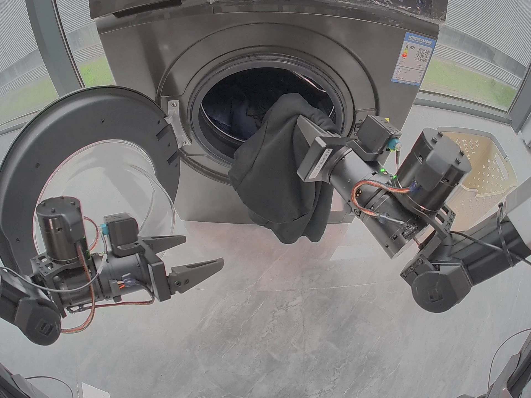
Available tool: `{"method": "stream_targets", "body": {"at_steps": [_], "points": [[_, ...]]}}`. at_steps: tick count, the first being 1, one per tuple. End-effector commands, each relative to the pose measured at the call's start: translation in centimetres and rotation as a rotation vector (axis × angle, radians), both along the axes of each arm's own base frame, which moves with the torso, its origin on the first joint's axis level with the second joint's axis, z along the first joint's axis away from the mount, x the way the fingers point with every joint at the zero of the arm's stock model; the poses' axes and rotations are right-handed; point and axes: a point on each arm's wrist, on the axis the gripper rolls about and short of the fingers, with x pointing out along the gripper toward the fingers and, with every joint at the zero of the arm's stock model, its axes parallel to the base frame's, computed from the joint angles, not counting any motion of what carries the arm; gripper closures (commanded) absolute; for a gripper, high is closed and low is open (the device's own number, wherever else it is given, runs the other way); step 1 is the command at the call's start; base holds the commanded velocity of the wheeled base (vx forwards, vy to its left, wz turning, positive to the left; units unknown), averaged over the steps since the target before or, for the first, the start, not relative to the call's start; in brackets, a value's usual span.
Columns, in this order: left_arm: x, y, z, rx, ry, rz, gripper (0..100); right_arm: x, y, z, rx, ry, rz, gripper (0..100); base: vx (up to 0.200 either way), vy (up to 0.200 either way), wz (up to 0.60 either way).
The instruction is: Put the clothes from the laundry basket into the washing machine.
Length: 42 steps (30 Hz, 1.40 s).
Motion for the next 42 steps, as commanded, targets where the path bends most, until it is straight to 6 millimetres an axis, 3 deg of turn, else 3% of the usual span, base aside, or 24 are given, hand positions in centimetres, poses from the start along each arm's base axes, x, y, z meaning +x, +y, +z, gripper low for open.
{"method": "stream_targets", "body": {"at_steps": [1, 7, 15, 21, 26, 38, 42], "points": [[2.4, -1.9, -0.9, 0.002, 0.037, -0.034, 0, -0.2, 0.4, 0.0, 0.002, -0.005, 0.011, 100, 0.0, 0.0, 0.0], [5.1, -3.9, -2.0, -0.001, 0.039, -0.048, 0, -0.4, 0.5, -0.1, 0.0, -0.002, 0.017, 100, 0.0, 0.0, 0.0], [6.0, -5.6, -1.7, -0.113, 0.026, -0.07, 0, -0.6, 0.7, -0.2, 0.002, -0.001, 0.022, 100, 0.0, 0.0, 0.0], [6.9, -6.2, -2.9, -0.108, 0.041, -0.069, 0, -0.8, 0.9, -0.1, 0.007, -0.005, 0.028, 100, 0.0, 0.0, 0.0], [8.2, -6.9, -2.2, -0.17, -0.015, -0.061, 0, -1.2, 1.1, 0.0, 0.012, -0.01, 0.039, 100, 0.0, 0.0, 0.0], [9.2, -7.4, -2.2, -0.195, -0.018, -0.049, 0, -1.2, 1.2, 0.0, 0.012, -0.01, 0.042, 100, 0.0, 0.0, 0.0], [8.8, -8.1, -3.0, -0.178, 0.001, -0.065, 0, -1.3, 1.2, 0.0, 0.014, -0.011, 0.042, 100, 0.0, 0.0, 0.0]]}}
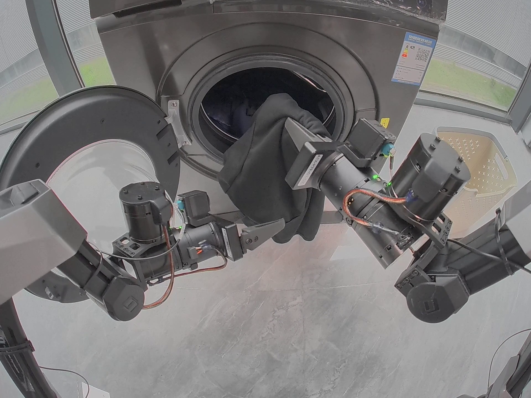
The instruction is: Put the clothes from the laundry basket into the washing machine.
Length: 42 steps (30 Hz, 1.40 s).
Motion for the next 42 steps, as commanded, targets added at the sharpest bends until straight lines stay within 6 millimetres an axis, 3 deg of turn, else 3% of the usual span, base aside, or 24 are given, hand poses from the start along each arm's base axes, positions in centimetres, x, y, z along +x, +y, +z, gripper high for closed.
{"method": "stream_targets", "body": {"at_steps": [1, 5, 14, 15, 30, 38, 39, 42], "points": [[0.1, -0.7, -0.7, 0.006, 0.005, -0.012, 0, -0.1, -0.1, 0.1, 0.001, -0.001, 0.001, 100, 0.0, 0.0, 0.0], [0.9, -1.1, 0.4, -0.032, -0.057, 0.017, 0, -0.1, -0.1, 0.0, 0.001, 0.001, 0.001, 100, 0.0, 0.0, 0.0], [0.5, -1.1, 0.9, -0.048, -0.089, 0.023, 0, -0.1, -0.1, -0.2, -0.001, 0.001, 0.001, 100, 0.0, 0.0, 0.0], [0.3, -1.2, 0.8, -0.051, -0.093, 0.028, 100, -0.1, -0.1, -0.2, -0.001, 0.001, 0.001, 100, 0.0, 0.0, 0.0], [-0.7, -1.2, 0.5, -0.085, -0.15, 0.065, 100, -0.1, -0.1, -0.3, -0.001, 0.003, 0.001, 100, 0.0, 0.0, 0.0], [-3.0, -1.0, 0.4, -0.102, -0.173, 0.042, 100, -0.3, -0.4, -1.4, -0.028, 0.035, 0.003, 100, 0.0, 0.0, 0.0], [-3.3, -0.9, 0.5, -0.104, -0.179, 0.039, 100, -0.4, -0.4, -1.8, -0.042, 0.044, 0.003, 0, 0.0, 0.0, 0.0], [-3.9, -0.6, 0.8, -0.112, -0.193, 0.041, 100, -0.7, -0.6, -2.6, -0.059, 0.066, 0.011, 0, 0.0, 0.0, 0.0]]}}
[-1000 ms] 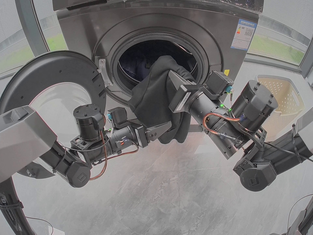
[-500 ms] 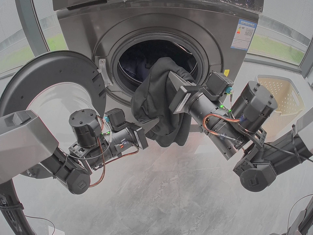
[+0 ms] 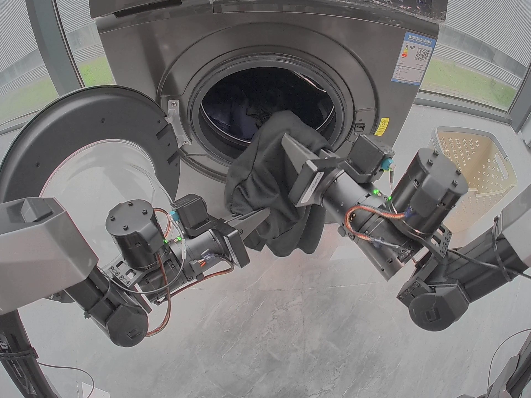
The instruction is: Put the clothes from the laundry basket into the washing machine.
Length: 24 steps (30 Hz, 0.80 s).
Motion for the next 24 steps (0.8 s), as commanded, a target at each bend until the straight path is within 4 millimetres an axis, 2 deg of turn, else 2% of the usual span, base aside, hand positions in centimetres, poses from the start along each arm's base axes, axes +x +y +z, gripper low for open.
{"method": "stream_targets", "body": {"at_steps": [1, 9, 14, 18, 24], "points": [[-1.3, 0.5, 0.8, -0.01, -0.018, -0.004, 100, -0.5, -0.2, -1.3, -0.029, 0.034, 0.011, 0, 0.0, 0.0, 0.0], [-1.3, 1.4, 2.7, -0.049, -0.07, 0.044, 100, -1.2, -1.7, -3.4, -0.069, 0.09, 0.033, 0, 0.0, 0.0, 0.0], [-1.3, 2.1, 3.5, -0.066, -0.09, 0.076, 100, -2.5, -3.5, -4.4, -0.114, 0.129, 0.049, 0, 0.0, 0.0, 0.0], [-1.6, 2.6, 4.2, -0.081, -0.102, 0.086, 100, -3.2, -5.4, -6.3, -0.177, 0.195, 0.026, 0, 0.0, 0.0, 0.0], [-1.5, 2.6, 4.5, -0.091, -0.114, 0.125, 100, -3.0, -5.9, -7.0, -0.202, 0.217, 0.01, 0, 0.0, 0.0, 0.0]]}}
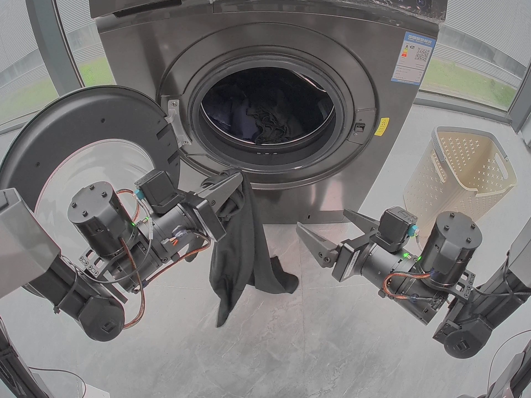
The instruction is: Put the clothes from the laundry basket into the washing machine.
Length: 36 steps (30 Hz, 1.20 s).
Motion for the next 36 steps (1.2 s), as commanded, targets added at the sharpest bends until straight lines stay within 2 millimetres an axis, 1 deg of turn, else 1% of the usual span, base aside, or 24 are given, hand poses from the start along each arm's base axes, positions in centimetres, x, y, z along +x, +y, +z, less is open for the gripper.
{"method": "stream_targets", "body": {"at_steps": [1, 3, 9, 12, 17, 20, 22, 24, 28, 31, 32, 36], "points": [[-0.1, 0.2, 0.9, -0.017, -0.031, 0.016, 100, 0.0, -0.5, -0.3, -0.016, 0.011, -0.011, 0, 0.0, 0.0, 0.0], [0.0, 0.2, 1.3, -0.028, -0.042, 0.03, 100, 0.2, -0.2, -0.9, -0.027, 0.023, -0.009, 0, 0.0, 0.0, 0.0], [-0.1, 0.5, 3.3, -0.071, -0.104, 0.053, 100, 1.1, 0.6, -2.8, -0.063, 0.063, -0.009, 0, 0.0, 0.0, 0.0], [-0.5, 0.6, 3.9, -0.076, -0.124, 0.054, 100, 1.4, 1.3, -3.1, -0.063, 0.063, -0.001, 0, 0.0, 0.0, 0.0], [-0.4, 0.6, 4.0, -0.069, -0.139, 0.058, 100, 2.0, 2.1, -3.1, -0.053, 0.051, 0.006, 0, 0.0, 0.0, 0.0], [-0.4, 0.5, 3.9, -0.067, -0.137, 0.06, 100, 2.9, 3.6, -2.5, -0.02, 0.011, 0.017, 0, 0.0, 0.0, 0.0], [-0.3, 0.5, 3.8, -0.064, -0.131, 0.06, 100, 3.1, 3.9, -2.3, -0.012, 0.002, 0.021, 0, 0.0, 0.0, 0.0], [-0.2, 0.5, 3.6, -0.063, -0.125, 0.069, 100, 3.1, 4.8, -2.2, -0.005, -0.01, 0.038, 0, 0.0, 0.0, 0.0], [-0.1, 0.4, 3.5, -0.063, -0.121, 0.076, 100, 2.9, 5.8, -3.0, -0.018, -0.003, 0.061, 0, 0.0, 0.0, 0.0], [-0.1, 0.4, 3.5, -0.063, -0.119, 0.078, 100, 3.0, 6.0, -3.2, -0.026, -0.003, 0.065, 0, 0.0, 0.0, 0.0], [-0.1, 0.4, 3.5, -0.063, -0.119, 0.075, 100, 2.9, 6.5, -3.5, -0.024, -0.007, 0.076, 0, 0.0, 0.0, 0.0], [0.0, 0.3, 3.2, -0.058, -0.113, 0.075, 100, 3.4, 7.5, -4.3, -0.029, -0.005, 0.088, 0, 0.0, 0.0, 0.0]]}}
